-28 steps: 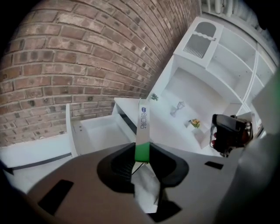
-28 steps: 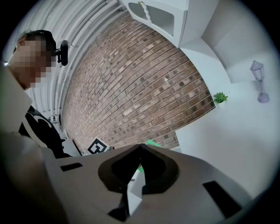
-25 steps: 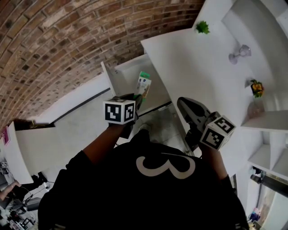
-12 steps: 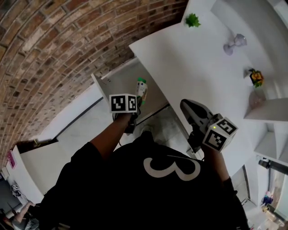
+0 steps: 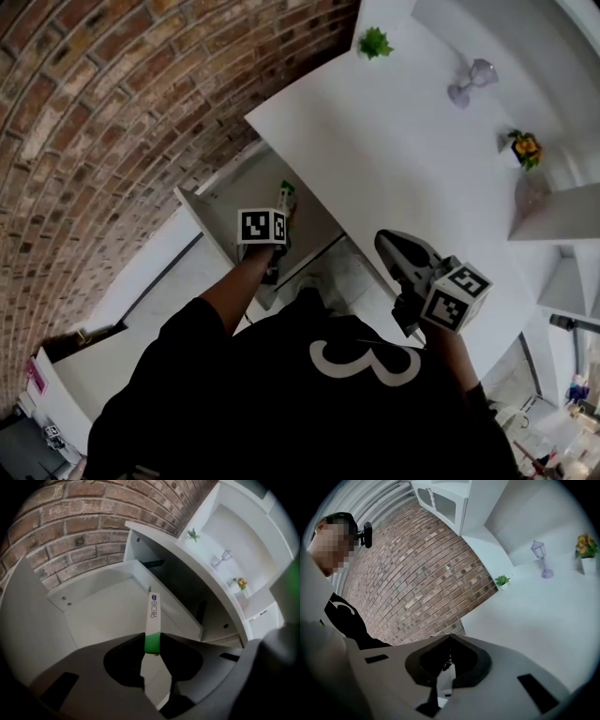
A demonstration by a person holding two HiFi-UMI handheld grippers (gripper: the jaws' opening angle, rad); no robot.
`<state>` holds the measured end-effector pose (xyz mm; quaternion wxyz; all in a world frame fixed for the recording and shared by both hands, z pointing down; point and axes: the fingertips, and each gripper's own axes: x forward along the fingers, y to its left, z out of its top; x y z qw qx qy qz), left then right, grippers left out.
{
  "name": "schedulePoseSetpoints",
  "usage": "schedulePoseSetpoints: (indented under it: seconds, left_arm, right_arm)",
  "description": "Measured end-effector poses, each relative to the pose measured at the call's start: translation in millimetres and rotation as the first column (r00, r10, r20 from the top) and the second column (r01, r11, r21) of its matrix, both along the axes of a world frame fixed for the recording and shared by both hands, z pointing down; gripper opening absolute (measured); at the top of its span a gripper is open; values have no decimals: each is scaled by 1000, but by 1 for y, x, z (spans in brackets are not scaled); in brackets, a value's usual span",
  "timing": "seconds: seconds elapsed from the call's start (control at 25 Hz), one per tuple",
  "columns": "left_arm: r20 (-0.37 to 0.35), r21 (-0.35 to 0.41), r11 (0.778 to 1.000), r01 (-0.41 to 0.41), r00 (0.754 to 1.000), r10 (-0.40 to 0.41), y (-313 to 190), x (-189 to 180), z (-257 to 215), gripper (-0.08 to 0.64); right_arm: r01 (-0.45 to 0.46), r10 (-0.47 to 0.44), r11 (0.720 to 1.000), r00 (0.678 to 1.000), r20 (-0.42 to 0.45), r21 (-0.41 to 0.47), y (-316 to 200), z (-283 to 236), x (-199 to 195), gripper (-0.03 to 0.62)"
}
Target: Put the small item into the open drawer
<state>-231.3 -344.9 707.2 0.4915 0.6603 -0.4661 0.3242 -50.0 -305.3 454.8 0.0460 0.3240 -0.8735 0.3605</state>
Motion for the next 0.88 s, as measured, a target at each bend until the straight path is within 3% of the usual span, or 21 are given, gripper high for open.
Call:
schedulePoseSetpoints:
  seconds: [0.24, 0.48, 0.8, 0.88]
  left_arm:
    - [142, 30, 992, -125, 983, 119, -12, 0, 20, 92]
    - [208, 65, 981, -182, 964, 165, -26, 0, 31, 94]
    - [223, 49, 972, -231, 951, 215, -19, 4, 44, 103]
    - [212, 56, 971, -231, 953, 214, -19, 6, 44, 142]
  right_arm:
    - [-47, 47, 999, 999, -10, -27, -4, 10, 13, 11]
    - [-61, 61, 998, 998, -23, -35, -5, 16, 18, 11]
    - [-67, 67, 997, 998, -15, -34, -10, 17, 16, 12]
    - [-66, 65, 997, 998, -11, -31, -11, 16, 14, 11]
